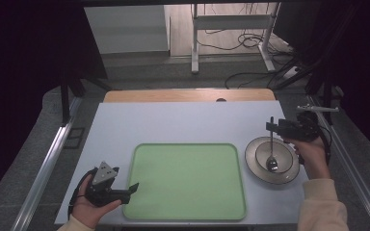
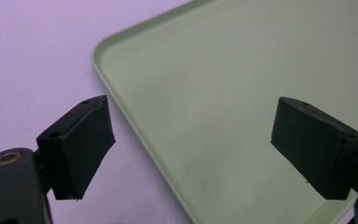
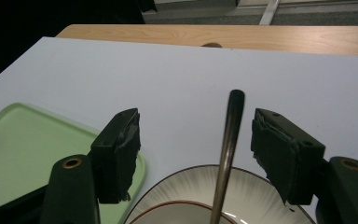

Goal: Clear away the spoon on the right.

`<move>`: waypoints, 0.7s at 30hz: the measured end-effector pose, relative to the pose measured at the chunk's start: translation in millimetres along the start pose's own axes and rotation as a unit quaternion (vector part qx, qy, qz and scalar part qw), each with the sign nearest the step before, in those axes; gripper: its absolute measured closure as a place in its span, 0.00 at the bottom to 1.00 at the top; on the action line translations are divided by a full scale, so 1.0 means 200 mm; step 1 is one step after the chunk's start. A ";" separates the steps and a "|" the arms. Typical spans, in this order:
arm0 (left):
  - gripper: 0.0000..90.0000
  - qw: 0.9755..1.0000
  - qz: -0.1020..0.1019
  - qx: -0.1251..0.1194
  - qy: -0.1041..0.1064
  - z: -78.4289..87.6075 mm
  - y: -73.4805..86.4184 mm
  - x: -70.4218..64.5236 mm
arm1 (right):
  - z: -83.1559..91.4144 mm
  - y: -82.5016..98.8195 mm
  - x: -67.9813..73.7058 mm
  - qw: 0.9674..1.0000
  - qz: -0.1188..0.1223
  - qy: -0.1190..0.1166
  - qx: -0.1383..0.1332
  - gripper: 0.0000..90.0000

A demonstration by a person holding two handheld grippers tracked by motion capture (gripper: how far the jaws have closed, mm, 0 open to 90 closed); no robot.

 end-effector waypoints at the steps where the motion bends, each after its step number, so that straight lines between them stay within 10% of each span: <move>1: 0.14 1.000 0.000 0.000 0.000 0.00 0.00 0.00 | -0.01 0.00 -0.01 1.000 -0.002 0.000 0.000 0.36; 21: 0.14 1.000 -0.002 0.003 0.001 0.00 0.00 0.00 | -0.15 0.11 -0.08 0.998 -0.036 -0.023 0.046 0.58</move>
Point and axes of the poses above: each handheld gripper's, and its own axes: z roughly backward along the jaws, y roughly out of its underside, x roughly to its left, the point moved 7 cm from there along -z, roughly forward along the jaws, and after that the axes turned 13 degrees about z, right-handed, at the moved point
